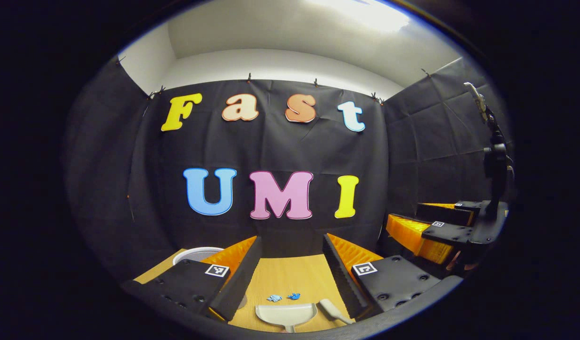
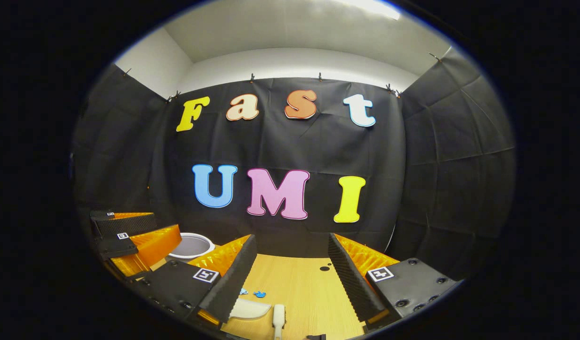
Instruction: Pick up the small broom and dustpan from the desktop, sweep the trash into the dustpan with the broom, and then empty the trash into the garbage bin.
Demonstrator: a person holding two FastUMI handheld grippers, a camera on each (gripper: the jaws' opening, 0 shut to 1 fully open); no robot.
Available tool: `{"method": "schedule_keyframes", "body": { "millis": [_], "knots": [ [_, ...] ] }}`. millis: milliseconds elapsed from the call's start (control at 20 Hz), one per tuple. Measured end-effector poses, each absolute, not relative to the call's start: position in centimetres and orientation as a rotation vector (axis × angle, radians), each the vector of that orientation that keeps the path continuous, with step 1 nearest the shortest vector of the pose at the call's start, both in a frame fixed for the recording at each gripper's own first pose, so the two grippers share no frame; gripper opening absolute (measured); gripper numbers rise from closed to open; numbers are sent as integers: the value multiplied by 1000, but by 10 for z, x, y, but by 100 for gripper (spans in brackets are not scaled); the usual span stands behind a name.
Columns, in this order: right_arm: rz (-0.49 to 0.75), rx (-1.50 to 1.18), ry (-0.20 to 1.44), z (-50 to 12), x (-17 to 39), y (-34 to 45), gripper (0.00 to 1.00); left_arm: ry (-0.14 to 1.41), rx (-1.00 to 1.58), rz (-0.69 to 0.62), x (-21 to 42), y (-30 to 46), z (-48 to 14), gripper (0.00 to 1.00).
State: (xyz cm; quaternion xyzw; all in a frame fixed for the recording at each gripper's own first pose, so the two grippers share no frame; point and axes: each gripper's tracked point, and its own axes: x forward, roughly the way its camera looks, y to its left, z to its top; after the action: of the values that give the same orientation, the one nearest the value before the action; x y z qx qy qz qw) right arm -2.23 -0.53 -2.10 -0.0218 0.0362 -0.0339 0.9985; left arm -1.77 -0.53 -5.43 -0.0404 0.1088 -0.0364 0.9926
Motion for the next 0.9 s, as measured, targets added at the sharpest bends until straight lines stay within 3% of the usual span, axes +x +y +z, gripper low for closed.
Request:
{"method": "schedule_keyframes", "body": {
  "millis": [100, 150, 200, 500, 600, 900],
  "knots": [
    [-59, -44, 84, -27, -17, 0, 94, 269, -101, -66, -20, 1, -69, 77],
    [-52, -41, 94, -31, -15, 3, 98, 292, -111, -68, -20, 3, -74, 78],
    [-47, -40, 108, -36, -11, 6, 94, 321, -122, -72, -20, 4, -82, 77],
    [-37, -17, 229, -85, 26, 22, 94, 580, -267, -138, -17, -3, -148, 78],
    [-37, 0, 272, -101, 38, 28, 98, 663, -265, -130, -20, 6, -177, 78],
    [-80, 63, 561, -206, 33, 29, 99, 1063, -181, -153, -64, 6, -286, 79]
  ]
}}
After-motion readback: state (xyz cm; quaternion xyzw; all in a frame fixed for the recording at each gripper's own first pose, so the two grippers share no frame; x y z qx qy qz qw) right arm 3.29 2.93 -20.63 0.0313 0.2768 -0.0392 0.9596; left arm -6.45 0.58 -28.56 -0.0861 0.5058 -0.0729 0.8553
